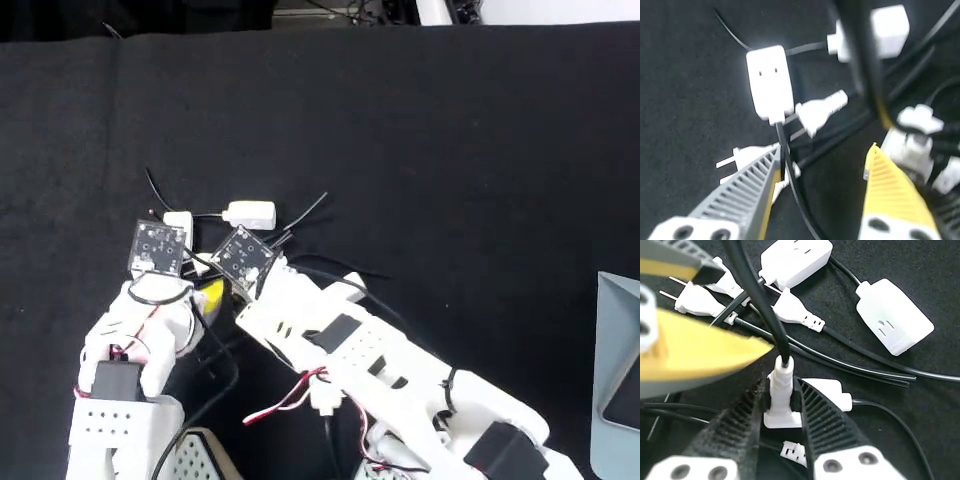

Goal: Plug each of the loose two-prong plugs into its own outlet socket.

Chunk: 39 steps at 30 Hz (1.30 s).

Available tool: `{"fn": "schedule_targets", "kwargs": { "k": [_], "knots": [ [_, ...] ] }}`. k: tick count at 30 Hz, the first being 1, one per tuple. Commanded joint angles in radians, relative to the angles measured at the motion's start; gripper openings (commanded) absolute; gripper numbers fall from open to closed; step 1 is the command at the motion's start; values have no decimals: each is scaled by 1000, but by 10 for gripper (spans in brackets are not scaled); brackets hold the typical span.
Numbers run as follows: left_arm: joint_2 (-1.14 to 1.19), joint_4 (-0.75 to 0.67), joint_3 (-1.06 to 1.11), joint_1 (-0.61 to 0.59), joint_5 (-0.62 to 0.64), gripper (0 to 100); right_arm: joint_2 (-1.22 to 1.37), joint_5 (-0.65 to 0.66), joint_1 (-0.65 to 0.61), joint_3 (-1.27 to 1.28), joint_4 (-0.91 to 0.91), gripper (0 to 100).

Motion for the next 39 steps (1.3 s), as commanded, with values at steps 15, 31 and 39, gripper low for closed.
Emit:
{"fn": "schedule_targets", "kwargs": {
  "k": [15,31,39],
  "knots": [
    [-9,-218,59,173,21,178,8,5,38,24,2,15],
    [-9,-144,41,213,14,178,7,-71,83,-2,11,85],
    [-9,-144,41,213,14,178,7,-80,81,-30,41,113]
  ]
}}
